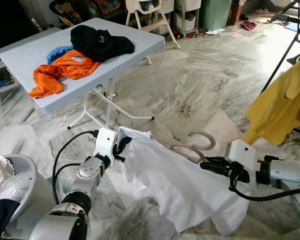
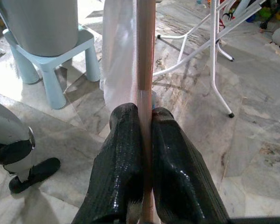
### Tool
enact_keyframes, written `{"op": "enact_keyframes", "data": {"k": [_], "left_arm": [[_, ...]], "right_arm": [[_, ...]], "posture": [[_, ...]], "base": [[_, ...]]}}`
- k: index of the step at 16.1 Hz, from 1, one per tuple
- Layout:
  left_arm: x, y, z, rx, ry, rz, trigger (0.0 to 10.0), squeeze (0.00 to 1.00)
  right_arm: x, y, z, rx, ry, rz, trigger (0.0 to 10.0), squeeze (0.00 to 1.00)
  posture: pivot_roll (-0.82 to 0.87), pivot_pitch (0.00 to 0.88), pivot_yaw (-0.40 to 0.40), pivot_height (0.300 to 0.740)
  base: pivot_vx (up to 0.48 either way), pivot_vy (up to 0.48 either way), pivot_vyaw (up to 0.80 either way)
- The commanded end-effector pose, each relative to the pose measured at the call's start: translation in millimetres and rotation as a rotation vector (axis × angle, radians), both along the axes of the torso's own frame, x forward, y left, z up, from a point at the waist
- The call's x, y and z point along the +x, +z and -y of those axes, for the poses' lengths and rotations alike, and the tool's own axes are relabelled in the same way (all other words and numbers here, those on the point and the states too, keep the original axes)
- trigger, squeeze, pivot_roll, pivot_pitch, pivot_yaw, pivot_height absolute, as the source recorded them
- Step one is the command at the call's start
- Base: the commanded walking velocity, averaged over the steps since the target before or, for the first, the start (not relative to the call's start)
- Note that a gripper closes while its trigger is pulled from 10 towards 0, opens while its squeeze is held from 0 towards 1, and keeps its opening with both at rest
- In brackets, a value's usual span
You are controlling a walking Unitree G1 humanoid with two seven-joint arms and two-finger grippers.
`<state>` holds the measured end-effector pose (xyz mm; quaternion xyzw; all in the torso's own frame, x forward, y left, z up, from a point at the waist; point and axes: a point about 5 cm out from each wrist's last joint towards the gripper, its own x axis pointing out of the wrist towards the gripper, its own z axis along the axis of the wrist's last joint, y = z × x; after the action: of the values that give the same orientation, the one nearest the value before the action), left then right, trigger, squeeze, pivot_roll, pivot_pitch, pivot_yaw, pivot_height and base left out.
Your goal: Hang hanger
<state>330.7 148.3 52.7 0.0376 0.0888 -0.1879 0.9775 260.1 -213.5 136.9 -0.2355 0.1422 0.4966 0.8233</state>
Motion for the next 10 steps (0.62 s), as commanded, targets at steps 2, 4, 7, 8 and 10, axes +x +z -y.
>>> {"op": "enact_keyframes", "data": {"k": [2,4,7,8,10], "left_arm": [[5.0,6,-15.4,0.01,0.059,0.01,0.0,0.0],[5.8,7,-18.3,0.008,0.069,0.009,0.0,0.0],[4.2,6,-18.6,0.032,0.045,0.013,0.0,0.0],[3.4,6,-20.6,0.038,0.05,0.018,0.0,0.0],[3.9,8,-29.1,0.056,0.087,0.031,0.0,0.0]], "right_arm": [[0.4,7,-4.6,0.023,0.032,0.026,0.0,0.0],[1.0,7,-4.8,0.026,0.032,0.026,0.0,0.0],[1.1,9,-5.9,0.01,0.042,0.041,0.0,0.0],[0.8,10,-6.0,0.016,0.04,0.041,0.0,0.0],[-0.7,7,-3.8,0.012,0.038,0.032,0.0,0.0]], "posture": [[-0.24,0.021,0.128,0.74],[-0.24,0.02,0.129,0.74],[-0.25,0.021,0.134,0.74],[-0.24,0.022,0.132,0.74],[-0.24,0.023,0.128,0.74]], "base": [[0.0,0.0,0.0],[0.0,0.0,0.0],[0.0,0.0,0.0],[0.0,0.0,0.0],[0.0,0.0,0.0]]}}
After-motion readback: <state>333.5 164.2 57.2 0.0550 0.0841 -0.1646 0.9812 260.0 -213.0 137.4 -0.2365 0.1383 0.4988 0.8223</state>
